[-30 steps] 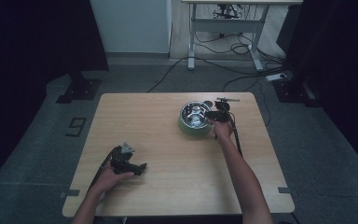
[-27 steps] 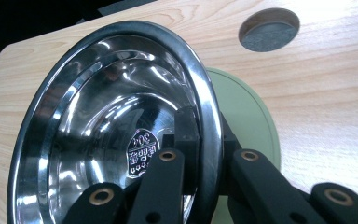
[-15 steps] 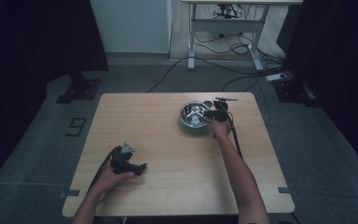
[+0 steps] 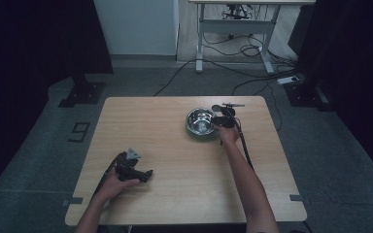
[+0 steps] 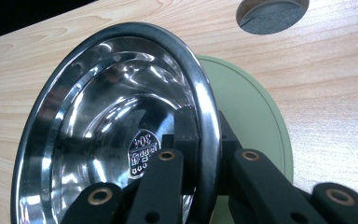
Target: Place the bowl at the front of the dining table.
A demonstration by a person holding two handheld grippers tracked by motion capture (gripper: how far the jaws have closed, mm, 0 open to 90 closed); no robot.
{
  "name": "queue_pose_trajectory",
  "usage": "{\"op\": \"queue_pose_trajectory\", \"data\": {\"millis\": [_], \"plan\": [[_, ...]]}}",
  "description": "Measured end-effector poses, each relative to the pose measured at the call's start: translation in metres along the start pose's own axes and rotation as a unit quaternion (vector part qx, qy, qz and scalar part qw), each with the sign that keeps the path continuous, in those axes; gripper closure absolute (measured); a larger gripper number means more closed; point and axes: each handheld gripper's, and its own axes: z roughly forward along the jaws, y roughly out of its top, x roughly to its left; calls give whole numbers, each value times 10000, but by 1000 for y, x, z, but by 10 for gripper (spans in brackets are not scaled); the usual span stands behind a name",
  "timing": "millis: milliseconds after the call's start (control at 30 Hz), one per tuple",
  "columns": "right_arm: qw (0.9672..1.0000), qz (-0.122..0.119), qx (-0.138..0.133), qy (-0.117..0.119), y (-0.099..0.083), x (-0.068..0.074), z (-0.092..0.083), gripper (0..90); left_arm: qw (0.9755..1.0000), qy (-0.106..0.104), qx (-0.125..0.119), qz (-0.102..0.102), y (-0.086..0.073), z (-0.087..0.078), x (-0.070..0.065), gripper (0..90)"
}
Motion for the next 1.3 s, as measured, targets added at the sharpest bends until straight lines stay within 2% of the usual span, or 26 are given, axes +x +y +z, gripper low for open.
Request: {"op": "queue_pose_trajectory", "data": {"millis": [300,467,533,633,867,1000,1067,1133,1267,1300], "plan": [[9999,150,-60,-47,-1,-4,4,860,10000,0,1,0,0,0,0,0],[9999,140,-54,-60,-2,-6,6,847,10000,0,0,0,0,0,0,0],[9999,122,-20,-49,-2,-7,7,840,10000,0,0,-1,0,0,0,0],[10000,-39,-40,-79,-2,-5,7,805,10000,0,0,-1,0,0,0,0],[9998,-166,10,-145,-3,-4,7,746,10000,0,-1,-1,0,0,0,0],[9992,-320,-23,-229,-3,-3,6,682,10000,1,0,0,0,0,0,0],[9990,-349,-49,-281,-3,-2,4,592,10000,1,-1,0,0,0,0,0],[9988,-399,-90,-274,-3,-2,3,563,10000,1,-1,0,0,0,0,0],[9977,-540,-234,-348,-2,0,-3,489,10000,1,-1,0,0,0,0,0],[9974,-494,-402,-345,-3,0,-7,463,10000,1,-1,0,0,0,0,0]]}}
